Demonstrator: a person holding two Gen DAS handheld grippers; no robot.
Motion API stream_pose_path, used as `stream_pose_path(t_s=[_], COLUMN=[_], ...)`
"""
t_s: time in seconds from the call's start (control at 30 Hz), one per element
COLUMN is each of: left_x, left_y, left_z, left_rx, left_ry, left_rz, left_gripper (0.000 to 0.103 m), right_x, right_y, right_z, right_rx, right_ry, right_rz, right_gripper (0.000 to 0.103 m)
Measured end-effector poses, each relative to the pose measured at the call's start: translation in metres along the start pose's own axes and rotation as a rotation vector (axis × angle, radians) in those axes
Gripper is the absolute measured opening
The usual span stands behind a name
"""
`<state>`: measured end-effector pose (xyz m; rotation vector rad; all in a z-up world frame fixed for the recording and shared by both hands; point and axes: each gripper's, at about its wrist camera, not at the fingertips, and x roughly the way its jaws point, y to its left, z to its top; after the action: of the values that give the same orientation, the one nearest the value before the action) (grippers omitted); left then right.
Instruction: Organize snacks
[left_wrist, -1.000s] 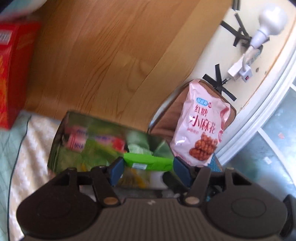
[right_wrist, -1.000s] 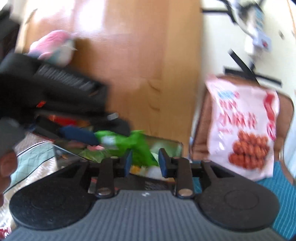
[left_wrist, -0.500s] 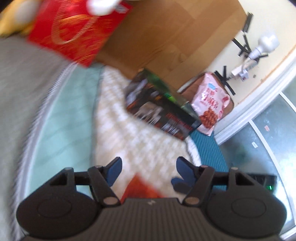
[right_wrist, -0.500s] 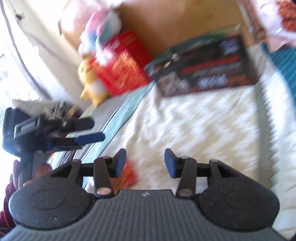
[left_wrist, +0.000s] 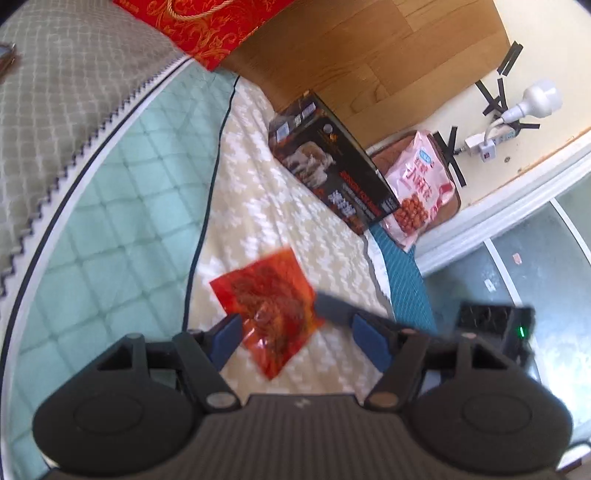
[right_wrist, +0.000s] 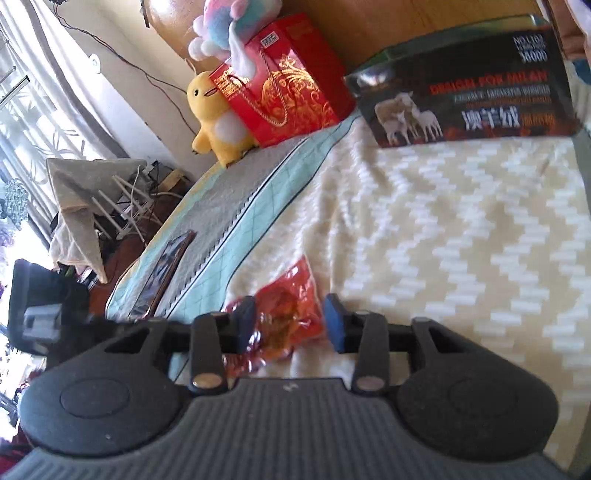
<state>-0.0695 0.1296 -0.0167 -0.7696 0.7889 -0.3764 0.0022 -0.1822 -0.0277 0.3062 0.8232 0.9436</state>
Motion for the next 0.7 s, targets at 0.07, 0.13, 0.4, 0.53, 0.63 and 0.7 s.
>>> stream_pose_path(t_s=[0.07,0.13,0.4,0.53,0.63,0.7], left_x=[0.005,0.012,0.041,0.031,0.035,0.042], left_y=[-0.005,-0.009,-0.034,-0.027,-0.014,-0.009], left_z=[0.005,0.011,0.028,0.03,0.028,0.026], left_rx=[0.022,0.026,0.084,0.064,0.013,-0.015], left_ry=[-0.011,-0.011,0.007,-0.012,0.019,0.044], left_rz=[0.02,0.023,-0.009,0.001,-0.017,-0.031], left_gripper=[0.06,0.057,0.046,0.056,0.067,0.069], right_x=[-0.008,-0.017,-0.031,-0.048,-0.042,-0.036], right_y=[-0.006,-0.013,-0.014,-0.027,-0.044,-0.048], right_z=[-0.006,-0.011,-0.016,-0.01,-0.01,-0.013], right_rx=[0.042,0.09,0.091,0.118,0.204,0.237], right_ry=[-0.009,-0.026,-0.091,-0.167,-0.139,-0.115], right_rz=[0.015,0.043,-0.016,-0.095,-0.07,-0.008], right_gripper=[0.027,0.025,0.007,0.007,0.007,0.007])
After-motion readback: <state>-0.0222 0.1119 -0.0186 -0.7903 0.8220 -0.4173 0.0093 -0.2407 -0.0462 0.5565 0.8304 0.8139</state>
